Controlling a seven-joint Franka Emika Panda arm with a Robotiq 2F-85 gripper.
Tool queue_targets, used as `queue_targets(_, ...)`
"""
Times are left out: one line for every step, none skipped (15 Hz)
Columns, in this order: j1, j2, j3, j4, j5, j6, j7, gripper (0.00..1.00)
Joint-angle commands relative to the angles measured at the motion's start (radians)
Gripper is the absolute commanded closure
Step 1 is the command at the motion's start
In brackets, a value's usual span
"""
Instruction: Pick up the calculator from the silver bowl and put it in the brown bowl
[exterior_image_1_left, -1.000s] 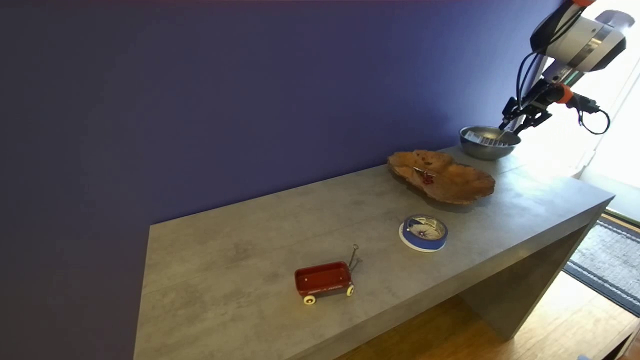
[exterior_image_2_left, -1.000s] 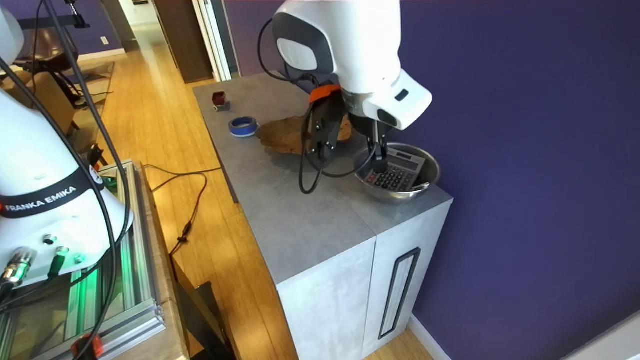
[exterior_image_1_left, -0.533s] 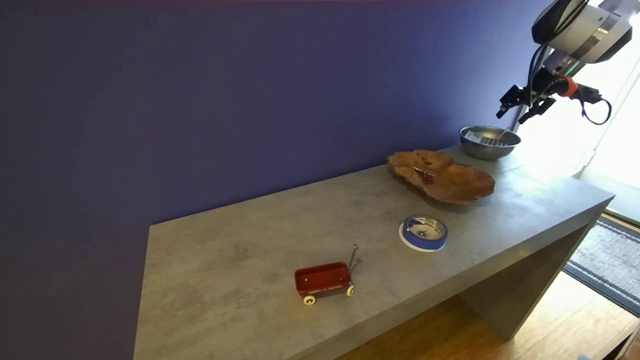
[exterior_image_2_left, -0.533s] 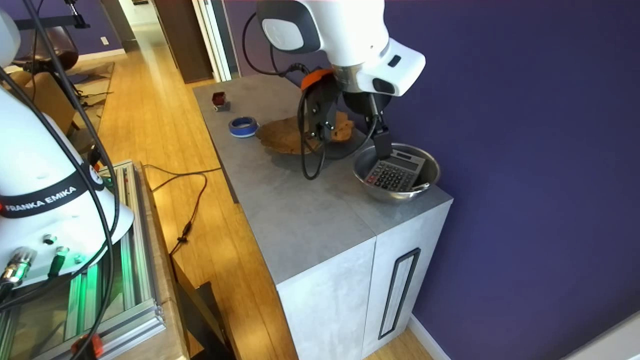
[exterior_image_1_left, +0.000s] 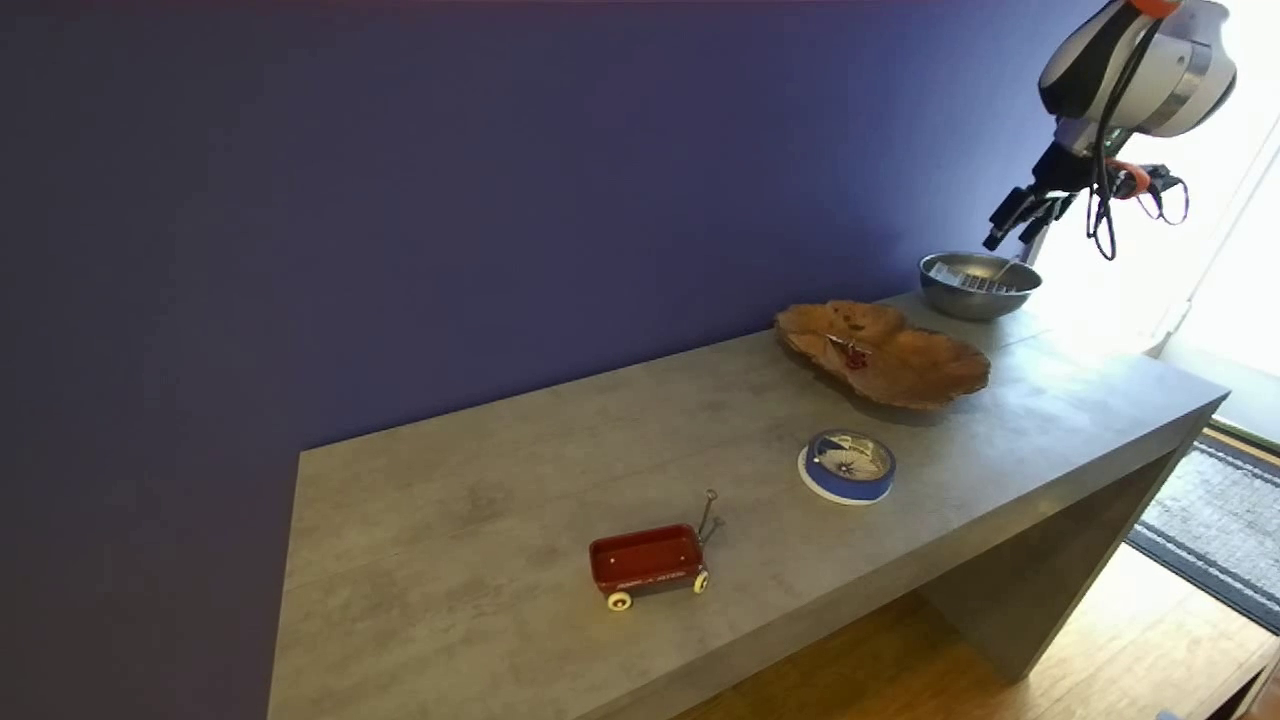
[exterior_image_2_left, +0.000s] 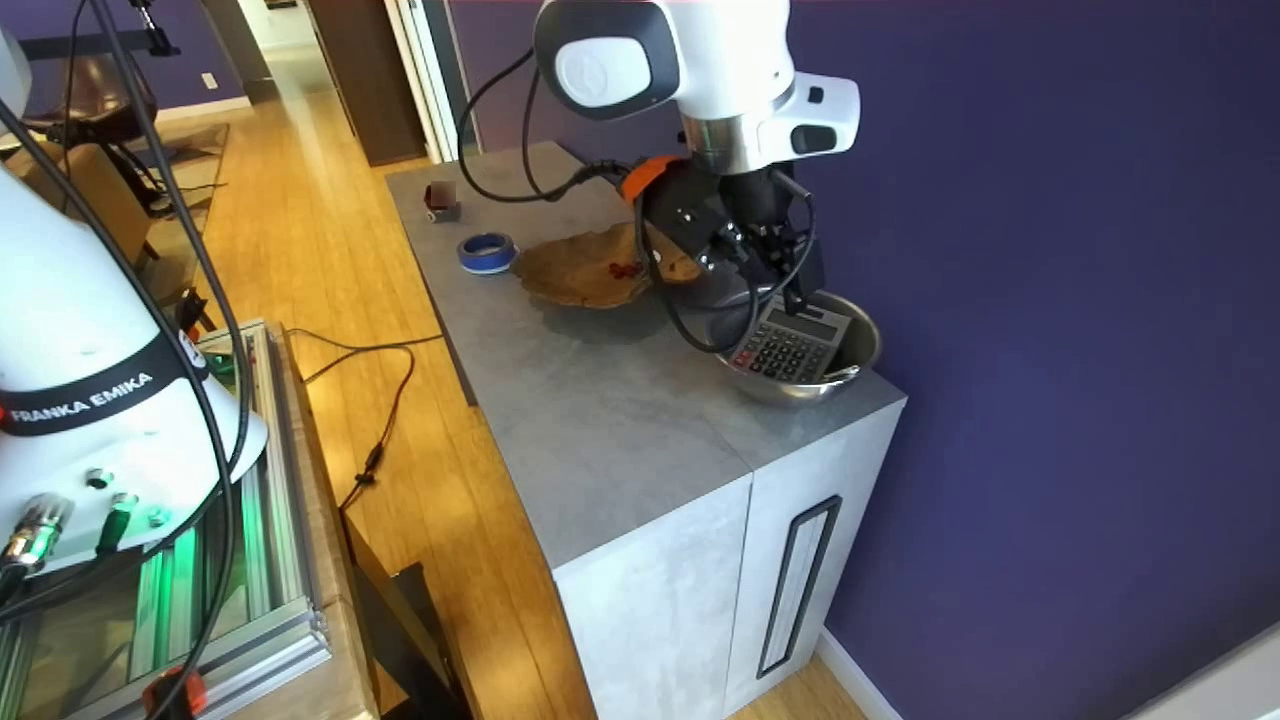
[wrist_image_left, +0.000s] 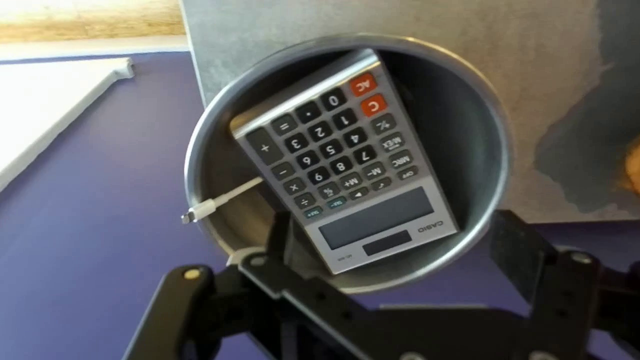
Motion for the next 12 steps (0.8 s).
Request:
queue_targets(0.076, 0.057, -0.09, 0.032, -0.176, 0.08, 0.014, 0.0)
queue_targets(0.081, 0.074, -0.093, 0.043, -0.193, 0.123, -0.007, 0.0)
queue_targets(0.058, 0.081, -0.061, 0.056, -0.165, 0.157, -0.035, 0.0)
queue_targets(0.056, 0.052, -0.065, 0.025, -0.148, 0.107, -0.007, 0.0)
queue_targets(0.059, 0.062, -0.062, 0.034, -0.148, 0.131, -0.018, 0.0)
queue_targets(0.06, 0.07, -0.06, 0.042, -0.148, 0.141, -0.022, 0.0)
queue_targets(0.06, 0.075, -0.059, 0.047, -0.148, 0.143, -0.024, 0.0)
queue_targets(0.016, 0.082, -0.018, 0.074, -0.142, 0.093, -0.074, 0.0)
queue_targets(0.014, 0.093, -0.028, 0.091, -0.169, 0.031, -0.092, 0.0)
queue_targets(0.019, 0.107, -0.047, 0.111, -0.188, -0.019, -0.097, 0.0)
queue_targets(-0.007, 0.115, -0.03, 0.139, -0.179, -0.087, -0.135, 0.0)
queue_targets(-0.009, 0.127, -0.037, 0.161, -0.183, -0.126, -0.152, 0.0)
